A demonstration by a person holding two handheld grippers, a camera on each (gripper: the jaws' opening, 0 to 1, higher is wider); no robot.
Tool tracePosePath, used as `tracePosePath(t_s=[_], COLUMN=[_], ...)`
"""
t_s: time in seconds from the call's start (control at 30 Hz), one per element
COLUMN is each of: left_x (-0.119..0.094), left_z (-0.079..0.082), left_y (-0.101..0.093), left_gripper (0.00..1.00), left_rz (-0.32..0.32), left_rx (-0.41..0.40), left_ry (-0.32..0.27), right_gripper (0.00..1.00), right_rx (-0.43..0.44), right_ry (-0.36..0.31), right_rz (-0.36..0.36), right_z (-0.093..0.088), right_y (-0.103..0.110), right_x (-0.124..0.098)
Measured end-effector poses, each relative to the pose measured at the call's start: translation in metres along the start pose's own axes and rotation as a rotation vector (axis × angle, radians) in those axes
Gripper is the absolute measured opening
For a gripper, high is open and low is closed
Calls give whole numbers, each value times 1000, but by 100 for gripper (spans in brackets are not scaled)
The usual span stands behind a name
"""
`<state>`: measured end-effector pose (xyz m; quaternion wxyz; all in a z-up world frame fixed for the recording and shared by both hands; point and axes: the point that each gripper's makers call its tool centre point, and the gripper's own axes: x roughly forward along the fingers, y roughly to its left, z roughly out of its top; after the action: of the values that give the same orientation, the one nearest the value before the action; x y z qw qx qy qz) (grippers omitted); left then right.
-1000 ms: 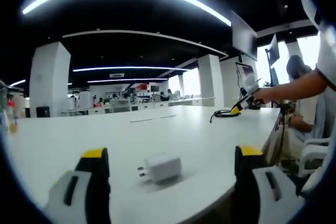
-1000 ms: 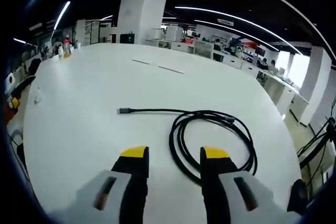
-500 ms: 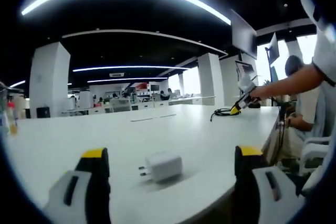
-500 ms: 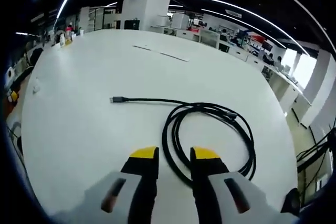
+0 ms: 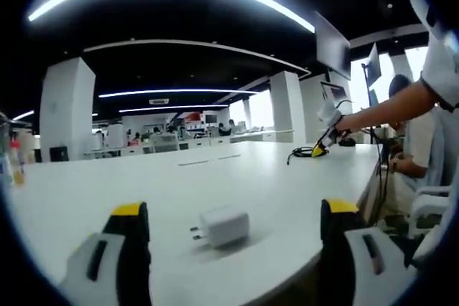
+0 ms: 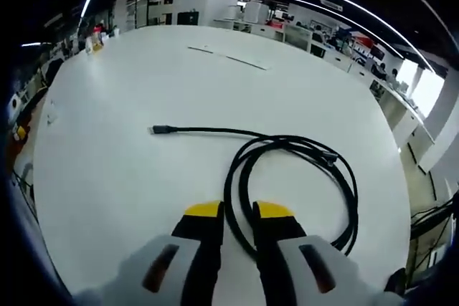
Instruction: Plug the desk Type‑C cable into the charger adapter.
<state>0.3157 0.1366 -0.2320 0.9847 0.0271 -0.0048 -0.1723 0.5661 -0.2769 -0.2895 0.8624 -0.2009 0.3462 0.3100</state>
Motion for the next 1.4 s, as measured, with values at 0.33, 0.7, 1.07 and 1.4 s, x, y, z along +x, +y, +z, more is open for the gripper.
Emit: tracePosePath(t_s=[0.33, 0.7, 1.07, 1.4], left_x=[-1, 3, 2, 3], left_z=[1, 13, 14, 11], left_y=[-6, -14, -15, -17], left_gripper=[100, 100, 100, 100], left_rz=[5, 2, -1, -3], left_rx=[1, 11, -10, -22], left_ry=[11, -8, -4, 3], right_gripper=[6, 4, 4, 3], right_rx=[-23, -49, -9, -12], right_ry=[14, 13, 31, 49], right_rz=[41, 45, 59, 73], right_z=[2, 2, 2, 3], right_y=[-3, 1, 12, 22], right_x=[6, 5, 2, -2])
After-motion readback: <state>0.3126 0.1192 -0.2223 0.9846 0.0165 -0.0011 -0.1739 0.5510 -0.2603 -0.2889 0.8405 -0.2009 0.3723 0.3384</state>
